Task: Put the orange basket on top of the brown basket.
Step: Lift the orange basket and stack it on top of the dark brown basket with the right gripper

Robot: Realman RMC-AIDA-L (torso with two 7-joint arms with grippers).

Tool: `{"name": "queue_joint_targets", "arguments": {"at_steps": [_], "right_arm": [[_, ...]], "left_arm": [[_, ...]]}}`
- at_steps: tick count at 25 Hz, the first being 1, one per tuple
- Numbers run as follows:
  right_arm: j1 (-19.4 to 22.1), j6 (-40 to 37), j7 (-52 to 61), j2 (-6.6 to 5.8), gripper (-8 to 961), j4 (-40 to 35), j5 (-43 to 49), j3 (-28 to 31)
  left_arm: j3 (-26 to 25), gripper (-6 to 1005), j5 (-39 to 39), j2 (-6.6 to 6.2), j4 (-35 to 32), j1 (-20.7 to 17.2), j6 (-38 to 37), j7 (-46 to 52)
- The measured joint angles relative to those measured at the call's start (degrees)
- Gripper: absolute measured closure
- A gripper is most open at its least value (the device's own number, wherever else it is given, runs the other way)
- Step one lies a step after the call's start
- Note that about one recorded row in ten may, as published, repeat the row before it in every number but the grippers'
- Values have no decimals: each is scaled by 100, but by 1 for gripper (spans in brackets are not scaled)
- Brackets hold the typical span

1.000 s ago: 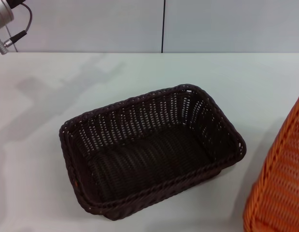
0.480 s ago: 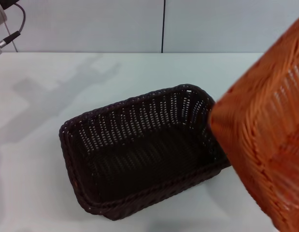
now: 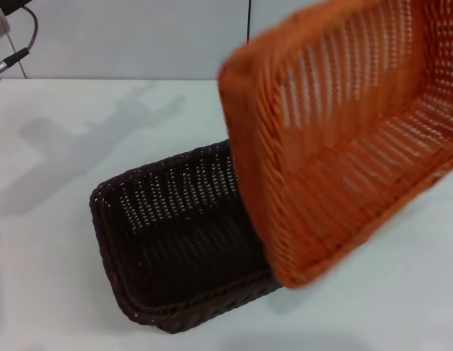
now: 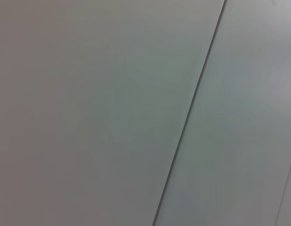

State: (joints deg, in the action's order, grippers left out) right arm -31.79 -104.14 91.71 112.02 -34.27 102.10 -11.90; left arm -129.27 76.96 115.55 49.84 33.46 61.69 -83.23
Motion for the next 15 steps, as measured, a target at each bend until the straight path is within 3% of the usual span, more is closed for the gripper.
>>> {"name": "queue_joint_targets", "arguments": {"at_steps": [10, 15], "right_arm": [[63, 228, -1178, 647, 741, 1292, -803, 19], [44, 486, -2120, 661, 731, 2332, -831, -4]], "left_arm": [[16, 153, 28, -166, -69, 54, -1, -16], [19, 153, 31, -220, -73, 58, 3, -18]]}}
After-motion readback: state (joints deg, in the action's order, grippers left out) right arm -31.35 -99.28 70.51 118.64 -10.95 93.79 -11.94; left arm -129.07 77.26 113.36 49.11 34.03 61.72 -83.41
